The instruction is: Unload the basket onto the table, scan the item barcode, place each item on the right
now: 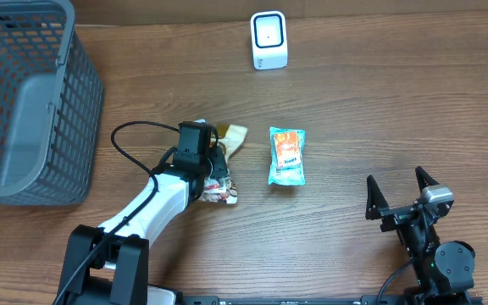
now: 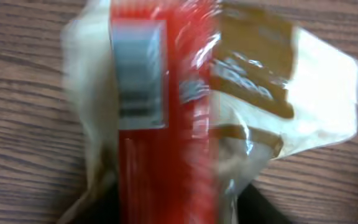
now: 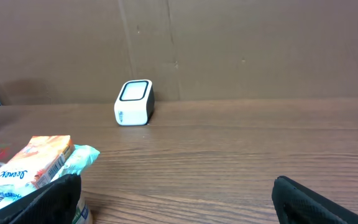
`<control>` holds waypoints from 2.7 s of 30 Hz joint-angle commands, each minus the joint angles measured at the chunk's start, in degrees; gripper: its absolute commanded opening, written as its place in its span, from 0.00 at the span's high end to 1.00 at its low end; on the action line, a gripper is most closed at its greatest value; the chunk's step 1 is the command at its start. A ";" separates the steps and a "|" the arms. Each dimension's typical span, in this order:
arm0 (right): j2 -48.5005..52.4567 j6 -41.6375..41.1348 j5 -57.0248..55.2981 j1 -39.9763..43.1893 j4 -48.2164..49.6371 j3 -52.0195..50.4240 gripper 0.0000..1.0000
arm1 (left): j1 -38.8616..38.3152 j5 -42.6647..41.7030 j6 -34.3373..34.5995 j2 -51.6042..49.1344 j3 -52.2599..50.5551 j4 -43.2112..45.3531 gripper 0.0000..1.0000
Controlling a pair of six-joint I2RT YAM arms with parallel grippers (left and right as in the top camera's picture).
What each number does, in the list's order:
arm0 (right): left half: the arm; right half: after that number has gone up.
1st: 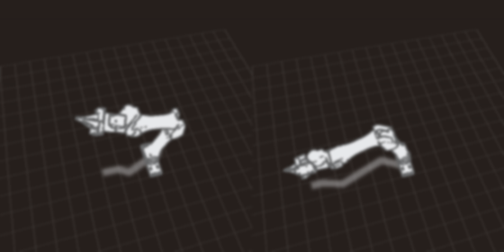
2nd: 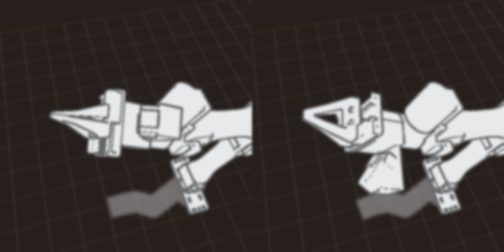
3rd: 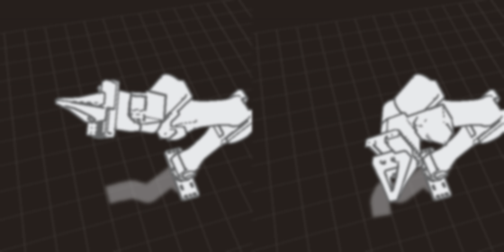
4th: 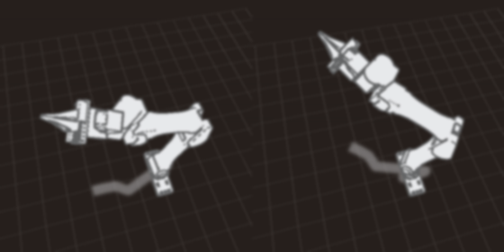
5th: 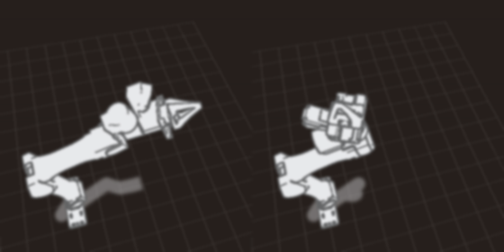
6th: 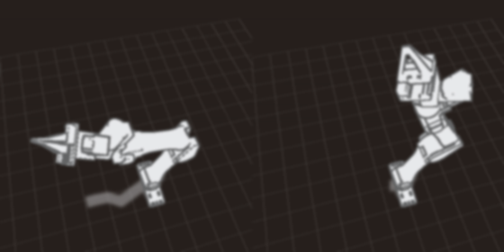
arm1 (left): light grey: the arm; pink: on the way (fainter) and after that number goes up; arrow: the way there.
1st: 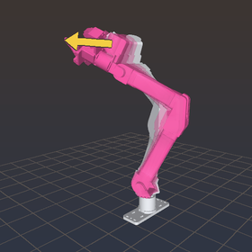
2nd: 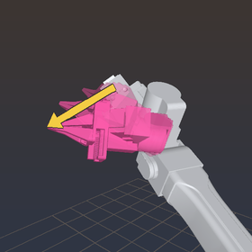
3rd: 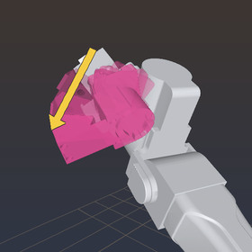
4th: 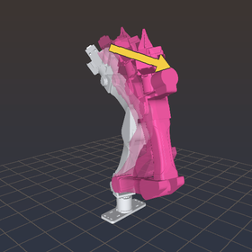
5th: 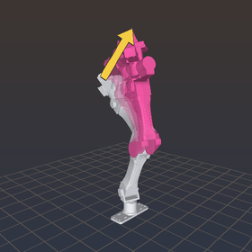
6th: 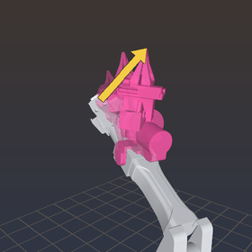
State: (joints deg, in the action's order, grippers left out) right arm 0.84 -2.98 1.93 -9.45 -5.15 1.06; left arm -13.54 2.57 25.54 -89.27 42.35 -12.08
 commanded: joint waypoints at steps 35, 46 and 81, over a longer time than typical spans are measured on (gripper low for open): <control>-0.61 0.04 -0.52 0.15 0.39 -0.57 0.00 | 4.24 2.40 0.48 -6.75 16.90 -27.96 0.76; -0.61 0.04 -0.52 0.15 0.39 -0.57 0.00 | 5.35 2.51 1.88 -14.40 16.90 -25.46 0.96; -0.61 0.04 -0.52 0.15 0.39 -0.57 0.00 | 1.05 -3.04 -15.34 0.90 15.28 -35.15 0.96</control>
State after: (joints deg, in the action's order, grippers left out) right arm 0.84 -2.98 1.93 -9.45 -5.13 1.06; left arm -11.46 0.67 12.16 -88.62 59.27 -47.05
